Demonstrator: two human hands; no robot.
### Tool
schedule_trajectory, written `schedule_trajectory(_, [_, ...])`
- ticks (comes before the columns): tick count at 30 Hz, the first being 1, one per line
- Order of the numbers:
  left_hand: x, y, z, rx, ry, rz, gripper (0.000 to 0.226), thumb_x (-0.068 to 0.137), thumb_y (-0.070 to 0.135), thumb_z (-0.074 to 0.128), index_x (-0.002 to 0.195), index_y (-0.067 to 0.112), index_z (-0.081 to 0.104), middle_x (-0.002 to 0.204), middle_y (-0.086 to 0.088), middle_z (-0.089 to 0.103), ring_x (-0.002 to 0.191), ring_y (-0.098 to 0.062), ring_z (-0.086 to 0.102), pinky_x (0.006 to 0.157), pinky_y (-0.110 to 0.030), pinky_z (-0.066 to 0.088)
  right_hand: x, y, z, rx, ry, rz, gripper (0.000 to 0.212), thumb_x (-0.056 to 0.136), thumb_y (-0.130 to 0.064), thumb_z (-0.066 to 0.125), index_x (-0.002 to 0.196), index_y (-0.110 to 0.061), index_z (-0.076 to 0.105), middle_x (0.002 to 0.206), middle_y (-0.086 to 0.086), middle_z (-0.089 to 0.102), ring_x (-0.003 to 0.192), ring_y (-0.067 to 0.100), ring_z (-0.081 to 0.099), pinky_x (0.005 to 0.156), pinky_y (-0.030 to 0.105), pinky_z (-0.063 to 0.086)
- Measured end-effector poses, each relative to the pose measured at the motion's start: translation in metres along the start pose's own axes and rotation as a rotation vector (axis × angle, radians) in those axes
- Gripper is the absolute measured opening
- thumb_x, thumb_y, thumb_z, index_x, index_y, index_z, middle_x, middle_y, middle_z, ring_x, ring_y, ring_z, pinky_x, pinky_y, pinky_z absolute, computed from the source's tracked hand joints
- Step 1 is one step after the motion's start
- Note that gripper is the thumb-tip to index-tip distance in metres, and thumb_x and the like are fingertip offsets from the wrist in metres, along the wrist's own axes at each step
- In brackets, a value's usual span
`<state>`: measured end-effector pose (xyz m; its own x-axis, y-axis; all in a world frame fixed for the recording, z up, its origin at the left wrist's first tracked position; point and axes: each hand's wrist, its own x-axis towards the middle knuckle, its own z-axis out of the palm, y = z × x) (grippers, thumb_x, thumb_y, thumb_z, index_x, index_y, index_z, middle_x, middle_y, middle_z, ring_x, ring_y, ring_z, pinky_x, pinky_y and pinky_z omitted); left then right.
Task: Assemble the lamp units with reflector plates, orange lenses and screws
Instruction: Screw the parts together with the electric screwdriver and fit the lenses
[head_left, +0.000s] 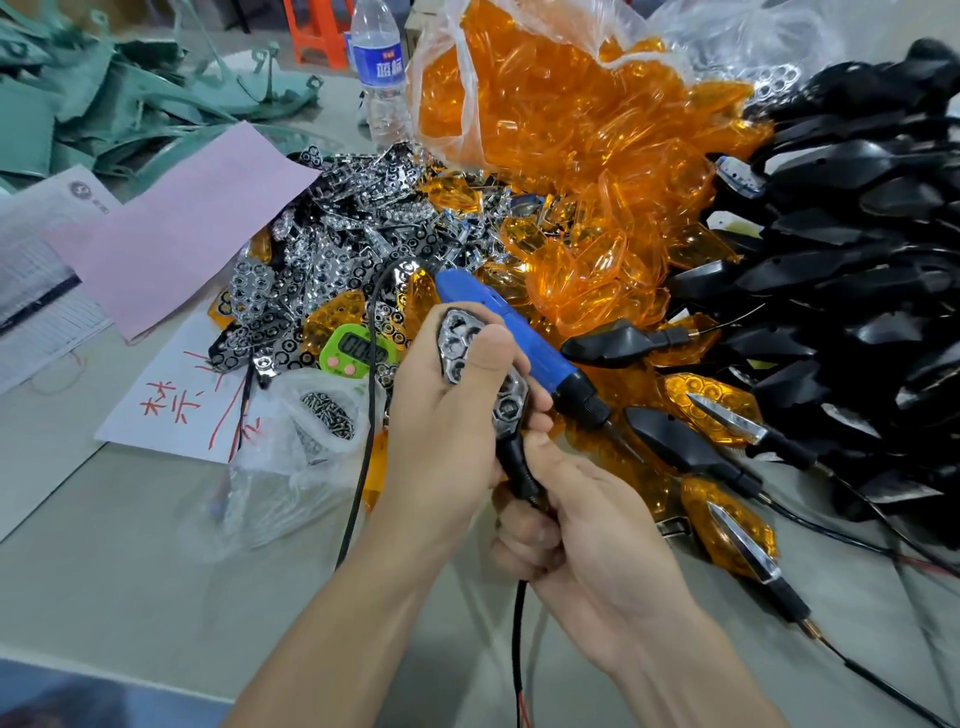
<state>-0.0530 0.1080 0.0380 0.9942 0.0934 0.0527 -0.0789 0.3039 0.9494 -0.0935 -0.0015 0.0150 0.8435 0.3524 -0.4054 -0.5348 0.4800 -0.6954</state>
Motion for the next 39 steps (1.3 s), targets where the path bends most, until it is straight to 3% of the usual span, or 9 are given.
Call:
schedule_trajectory(3, [0.002,-0.002,0.0,0.101,0.007,0.033,0.021,0.108,0.016,0.053,0.091,0.003,0.053,0.07,-0.027,0.059,0.049,-0.019,0.061,0.042,-0.02,0.045,0.001,0.002,0.003,0.021,-0.015,0.023,0.047,0.101,-0.036,0.05,0.058,-0.027,0.068,0.053,-0.003,0.025,0.047,0.013,0.015,0.05,0.031,0.011])
schedule_trajectory(5, [0.005,-0.001,-0.002,0.109,0.0,0.052,0.022,0.108,0.017,0.054,0.089,0.006,0.054,0.065,-0.019,0.062,0.048,-0.022,0.06,0.042,-0.022,0.045,0.002,0.001,0.004,0.017,-0.03,0.025,0.05,0.104,-0.036,0.047,0.059,-0.028,0.069,0.052,-0.003,0.026,0.047,0.013,0.014,0.051,0.032,0.01])
schedule_trajectory(11, [0.006,-0.002,-0.007,0.096,-0.02,-0.065,0.026,0.108,0.024,0.053,0.086,0.014,0.061,0.07,-0.017,0.069,0.053,-0.021,0.066,0.033,-0.019,0.036,0.003,0.004,0.004,-0.031,0.003,0.02,0.042,0.1,-0.04,0.05,0.07,-0.016,0.067,0.055,0.001,0.021,0.05,0.016,0.01,0.054,0.036,0.007])
schedule_trajectory(15, [0.009,0.001,-0.023,0.01,-0.166,-0.153,0.004,0.094,0.021,0.065,0.096,0.023,0.064,0.097,-0.014,0.073,0.09,-0.029,0.075,0.046,-0.026,0.049,0.004,-0.003,-0.005,-0.196,0.086,-0.058,0.042,0.107,-0.037,0.046,0.084,-0.007,0.066,0.054,0.001,0.026,0.046,0.014,0.017,0.049,0.031,0.012])
schedule_trajectory(16, [0.01,0.001,-0.029,0.005,-0.208,-0.154,0.015,0.09,0.015,0.067,0.103,0.019,0.061,0.099,-0.015,0.072,0.094,-0.03,0.074,0.049,-0.03,0.052,0.004,-0.006,-0.007,-0.246,0.095,-0.068,0.044,0.107,-0.037,0.046,0.085,-0.007,0.068,0.053,0.001,0.027,0.045,0.013,0.018,0.047,0.029,0.015])
schedule_trajectory(18, [0.013,0.004,-0.038,-0.032,-0.269,-0.186,0.027,0.084,0.003,0.068,0.107,0.01,0.056,0.096,-0.018,0.069,0.09,-0.033,0.072,0.05,-0.036,0.052,0.003,-0.009,-0.01,-0.321,0.099,-0.064,0.045,0.107,-0.038,0.046,0.083,-0.008,0.07,0.053,-0.001,0.029,0.045,0.011,0.02,0.047,0.028,0.017])
schedule_trajectory(22, [0.016,0.013,-0.045,0.007,-0.328,-0.183,0.028,0.077,-0.006,0.069,0.098,0.009,0.058,0.09,-0.019,0.067,0.081,-0.036,0.069,0.055,-0.033,0.055,0.002,-0.005,-0.009,-0.341,0.078,-0.05,0.044,0.106,-0.038,0.047,0.08,-0.011,0.07,0.054,-0.002,0.029,0.045,0.01,0.021,0.047,0.026,0.017])
schedule_trajectory(33, [0.01,0.005,-0.037,-0.055,-0.267,-0.159,0.027,0.074,-0.009,0.065,0.089,0.013,0.059,0.083,-0.014,0.068,0.074,-0.031,0.069,0.056,-0.04,0.055,0.005,-0.005,-0.011,-0.407,0.089,-0.049,0.047,0.107,-0.04,0.046,0.073,-0.019,0.071,0.054,-0.004,0.031,0.045,0.009,0.023,0.044,0.023,0.02])
schedule_trajectory(39, [0.015,0.009,-0.043,-0.092,-0.359,-0.215,0.024,0.082,0.0,0.066,0.102,0.01,0.057,0.097,-0.015,0.067,0.096,-0.035,0.068,0.072,-0.043,0.059,0.008,-0.011,-0.013,-0.394,0.099,-0.073,0.046,0.106,-0.037,0.048,0.077,-0.012,0.074,0.055,-0.004,0.029,0.046,0.009,0.022,0.047,0.025,0.017])
